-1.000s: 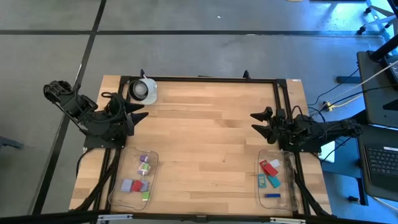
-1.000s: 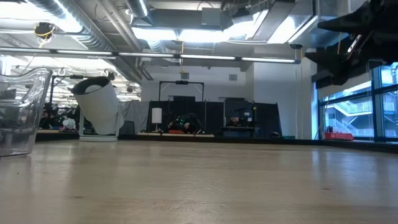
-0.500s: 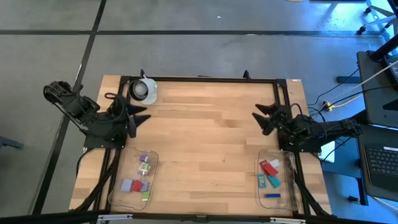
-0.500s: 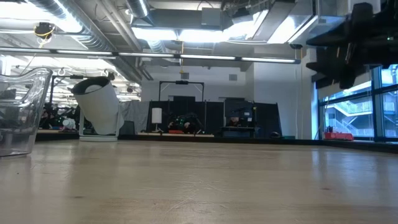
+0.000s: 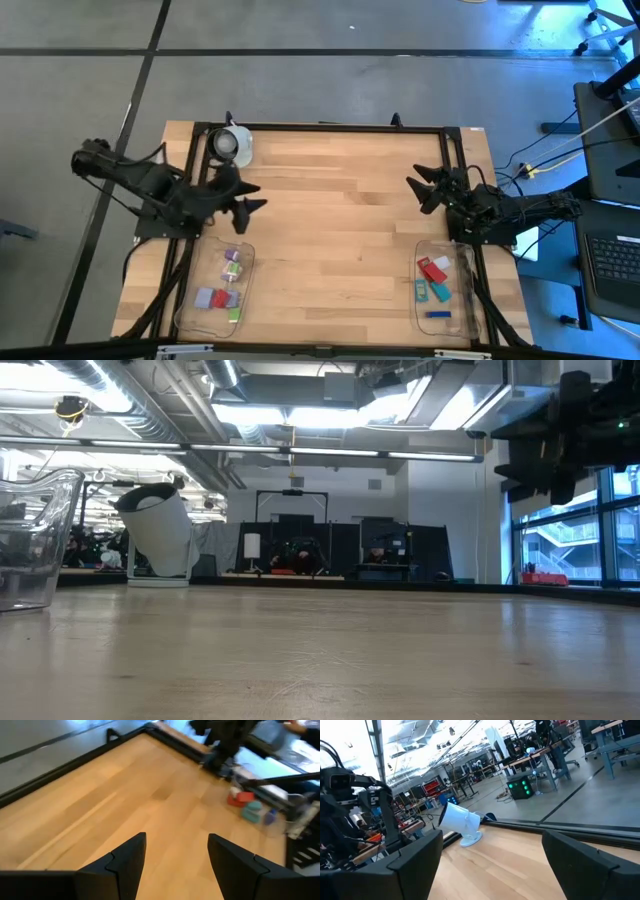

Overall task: Pick & Place Office items
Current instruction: Return to Home Position

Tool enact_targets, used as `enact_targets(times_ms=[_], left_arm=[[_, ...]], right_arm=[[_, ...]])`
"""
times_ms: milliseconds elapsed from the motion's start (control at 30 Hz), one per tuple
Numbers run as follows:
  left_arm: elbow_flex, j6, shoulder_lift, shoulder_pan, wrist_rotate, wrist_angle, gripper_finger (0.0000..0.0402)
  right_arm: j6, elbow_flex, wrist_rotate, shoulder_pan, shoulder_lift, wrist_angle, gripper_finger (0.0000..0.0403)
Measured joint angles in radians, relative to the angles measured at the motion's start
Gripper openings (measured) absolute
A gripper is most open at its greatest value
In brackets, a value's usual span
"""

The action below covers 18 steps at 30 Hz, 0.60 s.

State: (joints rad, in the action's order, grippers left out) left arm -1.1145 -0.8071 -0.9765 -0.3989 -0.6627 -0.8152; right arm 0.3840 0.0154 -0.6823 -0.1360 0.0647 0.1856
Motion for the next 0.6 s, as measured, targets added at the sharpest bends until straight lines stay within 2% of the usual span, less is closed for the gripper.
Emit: enact_targets(times_ms=[200, 367, 500, 600], left_arm=[[0.000, 0.287, -0.070, 0.137, 0.285, 0.248, 0.0210], [0.001, 0.410, -0.085, 0.218, 0.467, 0.271, 0.0210], [0.005, 0.464, -0.037, 0.246, 0.473, 0.255, 0.0210], [0.079, 0.479, 0.026, 0.275, 0.451, 0.297, 0.0210]], right_arm=[[-0.002, 0.000, 0.001, 0.000, 0.000, 0.000, 0.0343], [-0.002, 0.001, 0.002, 0.000, 0.000, 0.000, 0.0343], [-0.002, 0.001, 0.001, 0.000, 0.000, -0.001, 0.0343], [-0.002, 0.001, 0.001, 0.000, 0.000, -0.001, 0.0343]])
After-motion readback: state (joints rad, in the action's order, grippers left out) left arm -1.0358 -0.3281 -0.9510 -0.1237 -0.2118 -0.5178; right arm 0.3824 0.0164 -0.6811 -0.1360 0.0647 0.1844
